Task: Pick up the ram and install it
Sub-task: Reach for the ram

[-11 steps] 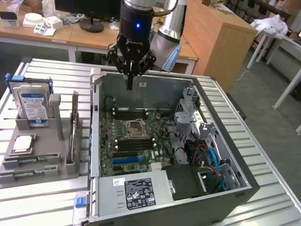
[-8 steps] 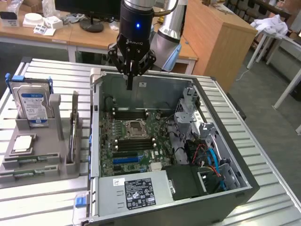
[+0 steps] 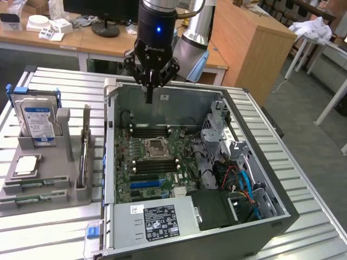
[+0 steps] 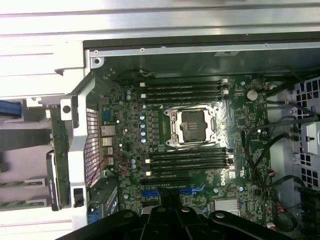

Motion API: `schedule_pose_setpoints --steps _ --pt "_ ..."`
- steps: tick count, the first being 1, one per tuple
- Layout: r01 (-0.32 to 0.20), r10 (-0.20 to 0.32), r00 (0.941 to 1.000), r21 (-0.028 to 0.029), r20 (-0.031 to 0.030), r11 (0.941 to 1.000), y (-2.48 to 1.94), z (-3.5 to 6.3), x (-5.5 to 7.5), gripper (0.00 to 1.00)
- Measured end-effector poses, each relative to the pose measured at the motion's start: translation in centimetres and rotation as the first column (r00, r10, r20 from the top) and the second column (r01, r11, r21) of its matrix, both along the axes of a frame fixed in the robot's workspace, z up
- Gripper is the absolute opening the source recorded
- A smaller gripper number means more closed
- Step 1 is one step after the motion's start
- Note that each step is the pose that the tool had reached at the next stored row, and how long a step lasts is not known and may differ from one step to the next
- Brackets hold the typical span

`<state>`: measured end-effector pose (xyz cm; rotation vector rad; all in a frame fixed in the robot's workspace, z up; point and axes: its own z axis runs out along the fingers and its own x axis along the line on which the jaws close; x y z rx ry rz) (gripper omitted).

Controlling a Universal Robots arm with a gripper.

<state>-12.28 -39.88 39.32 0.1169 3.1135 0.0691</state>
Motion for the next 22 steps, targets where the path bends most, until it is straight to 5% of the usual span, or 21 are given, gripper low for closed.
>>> schedule_pose_setpoints --steps 22 --pt "0.000 0.000 1.0000 -0.0002 -0.0001 1.0000 0.00 -0.02 -3.8 0.11"
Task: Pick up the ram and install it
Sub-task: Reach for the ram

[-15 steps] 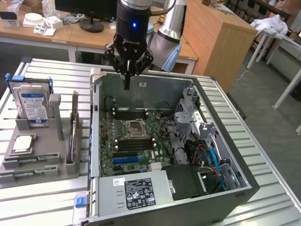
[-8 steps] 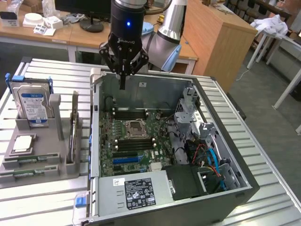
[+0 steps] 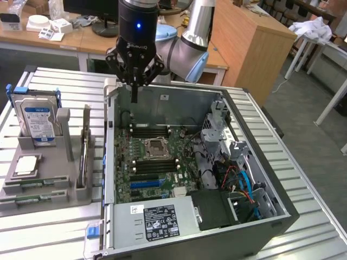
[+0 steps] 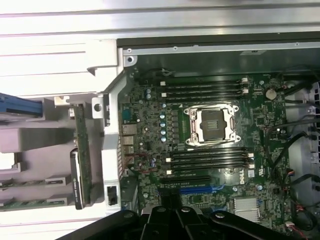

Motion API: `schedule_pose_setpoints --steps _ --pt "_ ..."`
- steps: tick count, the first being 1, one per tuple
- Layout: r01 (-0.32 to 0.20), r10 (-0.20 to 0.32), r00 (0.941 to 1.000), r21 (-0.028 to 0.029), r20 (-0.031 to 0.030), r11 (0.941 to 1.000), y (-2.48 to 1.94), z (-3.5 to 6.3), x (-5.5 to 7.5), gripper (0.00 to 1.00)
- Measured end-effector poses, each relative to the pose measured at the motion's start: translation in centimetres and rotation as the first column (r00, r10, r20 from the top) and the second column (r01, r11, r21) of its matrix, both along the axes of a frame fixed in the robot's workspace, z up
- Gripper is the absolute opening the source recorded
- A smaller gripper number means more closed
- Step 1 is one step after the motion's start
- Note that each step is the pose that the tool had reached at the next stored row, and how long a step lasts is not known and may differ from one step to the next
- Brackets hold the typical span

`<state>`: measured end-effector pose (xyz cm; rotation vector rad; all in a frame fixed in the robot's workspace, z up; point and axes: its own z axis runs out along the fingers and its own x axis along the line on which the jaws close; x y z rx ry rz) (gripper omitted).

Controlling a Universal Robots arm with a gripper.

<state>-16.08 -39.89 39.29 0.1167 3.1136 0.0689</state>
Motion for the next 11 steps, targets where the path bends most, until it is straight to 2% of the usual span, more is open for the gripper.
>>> schedule_pose_setpoints --steps 11 --pt "0.000 0.000 1.0000 0.0000 0.0000 1.0000 0.00 -0.02 -2.9 0.11"
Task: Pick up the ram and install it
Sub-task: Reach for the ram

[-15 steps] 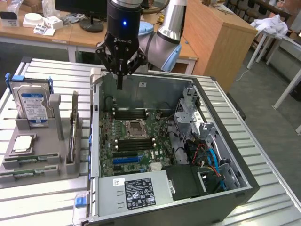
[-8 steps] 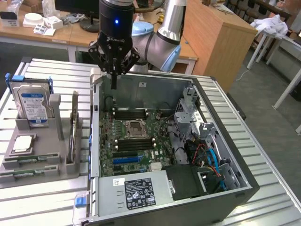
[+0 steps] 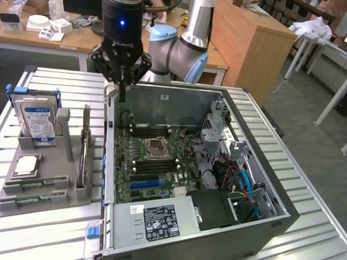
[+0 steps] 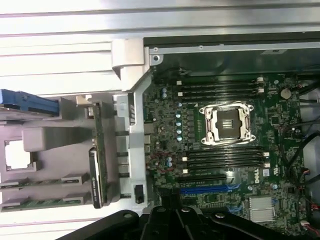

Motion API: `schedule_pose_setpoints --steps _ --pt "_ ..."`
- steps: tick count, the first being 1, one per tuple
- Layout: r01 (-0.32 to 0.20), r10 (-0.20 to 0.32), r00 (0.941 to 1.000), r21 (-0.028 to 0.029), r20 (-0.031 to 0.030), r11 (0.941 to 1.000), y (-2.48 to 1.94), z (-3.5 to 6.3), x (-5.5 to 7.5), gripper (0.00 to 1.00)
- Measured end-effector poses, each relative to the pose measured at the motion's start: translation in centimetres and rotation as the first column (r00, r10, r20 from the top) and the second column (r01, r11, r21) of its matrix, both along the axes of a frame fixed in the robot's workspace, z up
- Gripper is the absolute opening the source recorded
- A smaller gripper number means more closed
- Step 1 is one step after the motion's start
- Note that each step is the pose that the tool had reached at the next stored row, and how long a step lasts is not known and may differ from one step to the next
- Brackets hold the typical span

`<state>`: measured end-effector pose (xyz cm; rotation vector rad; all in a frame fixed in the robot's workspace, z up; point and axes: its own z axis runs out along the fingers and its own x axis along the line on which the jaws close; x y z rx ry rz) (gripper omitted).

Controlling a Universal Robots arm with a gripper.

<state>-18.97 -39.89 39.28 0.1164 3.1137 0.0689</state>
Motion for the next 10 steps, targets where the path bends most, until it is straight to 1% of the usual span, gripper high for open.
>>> schedule_pose_setpoints --steps 6,7,8,10 --pt "0.000 0.000 1.0000 0.0000 0.0000 1.0000 0.00 -0.01 -1.7 0.11" --pt "0.000 0.000 1.0000 0.0000 0.0000 1.0000 0.00 -0.02 -2.8 0.11" --pt "0.000 0.000 1.0000 -0.0001 0.0000 1.0000 0.00 -0.02 -3.4 0.11" --pt "0.000 0.000 1.0000 0.0000 0.0001 1.0000 0.00 -0.03 -3.9 0.11"
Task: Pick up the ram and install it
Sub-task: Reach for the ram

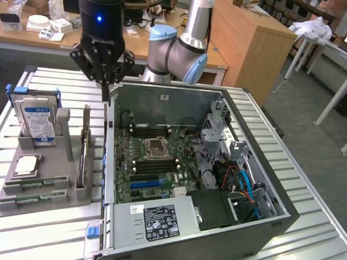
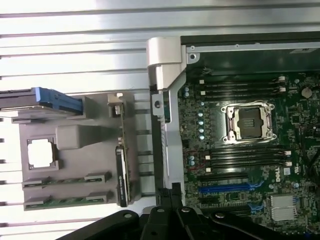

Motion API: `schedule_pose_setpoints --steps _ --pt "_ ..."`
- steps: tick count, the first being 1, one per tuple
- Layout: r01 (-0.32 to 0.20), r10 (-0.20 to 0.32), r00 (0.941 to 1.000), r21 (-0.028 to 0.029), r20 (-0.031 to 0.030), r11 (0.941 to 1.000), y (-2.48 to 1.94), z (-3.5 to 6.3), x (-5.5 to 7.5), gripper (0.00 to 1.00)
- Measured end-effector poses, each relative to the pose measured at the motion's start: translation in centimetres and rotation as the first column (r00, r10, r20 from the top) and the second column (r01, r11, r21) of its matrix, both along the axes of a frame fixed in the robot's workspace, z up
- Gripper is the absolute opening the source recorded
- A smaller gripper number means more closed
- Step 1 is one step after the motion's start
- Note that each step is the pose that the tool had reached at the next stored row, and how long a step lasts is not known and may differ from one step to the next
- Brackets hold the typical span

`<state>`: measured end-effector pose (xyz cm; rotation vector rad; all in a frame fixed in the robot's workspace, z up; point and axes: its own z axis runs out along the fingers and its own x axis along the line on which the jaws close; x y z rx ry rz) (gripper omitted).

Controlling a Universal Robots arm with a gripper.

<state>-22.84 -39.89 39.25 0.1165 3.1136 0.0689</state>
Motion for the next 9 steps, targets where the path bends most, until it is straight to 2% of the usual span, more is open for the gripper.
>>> schedule_pose_setpoints --steps 9 --pt "0.000 0.000 1.0000 0.0000 -0.0001 1.0000 0.00 -0.01 -2.2 0.11"
